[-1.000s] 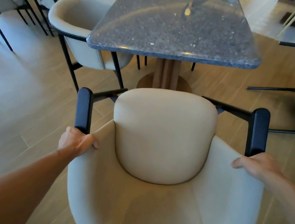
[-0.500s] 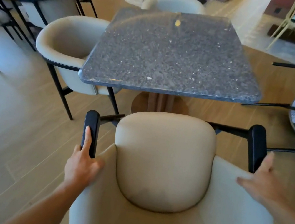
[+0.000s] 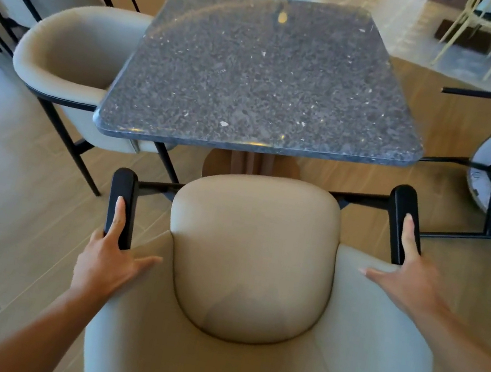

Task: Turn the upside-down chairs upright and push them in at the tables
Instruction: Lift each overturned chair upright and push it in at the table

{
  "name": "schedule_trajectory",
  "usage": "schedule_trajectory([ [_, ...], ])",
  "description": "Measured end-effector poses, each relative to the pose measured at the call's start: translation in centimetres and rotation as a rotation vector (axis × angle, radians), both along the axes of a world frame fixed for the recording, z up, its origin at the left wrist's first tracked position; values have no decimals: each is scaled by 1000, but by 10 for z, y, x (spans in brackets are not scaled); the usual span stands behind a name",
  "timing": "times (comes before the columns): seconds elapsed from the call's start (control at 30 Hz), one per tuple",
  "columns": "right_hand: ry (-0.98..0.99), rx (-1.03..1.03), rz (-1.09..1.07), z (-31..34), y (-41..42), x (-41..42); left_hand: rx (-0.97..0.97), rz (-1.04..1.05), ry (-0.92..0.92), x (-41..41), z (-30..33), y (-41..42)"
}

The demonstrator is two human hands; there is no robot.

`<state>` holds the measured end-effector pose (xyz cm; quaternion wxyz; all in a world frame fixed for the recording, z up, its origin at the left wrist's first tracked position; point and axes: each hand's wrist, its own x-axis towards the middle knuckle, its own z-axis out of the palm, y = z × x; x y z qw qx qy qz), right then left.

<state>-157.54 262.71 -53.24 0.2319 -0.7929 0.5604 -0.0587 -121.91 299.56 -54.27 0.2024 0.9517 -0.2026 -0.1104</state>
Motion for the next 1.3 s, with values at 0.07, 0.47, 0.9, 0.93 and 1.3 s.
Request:
schedule_trajectory([
  [0.07, -16, 5, 23, 3, -1, 1, 23, -26, 17, 2, 1, 0],
  [0.47, 121, 141, 115, 6, -35, 9, 65, -26, 178, 31, 0, -12],
  [0.9, 171, 297, 137, -25, -60, 28, 233, -63, 279, 53, -39, -39],
  [0.93, 170, 301, 134, -28, -62, 29, 235, -62, 281, 55, -41, -41],
  [1.3, 220, 348, 136, -42, -81, 60, 283, -53, 297, 82, -62, -58],
])
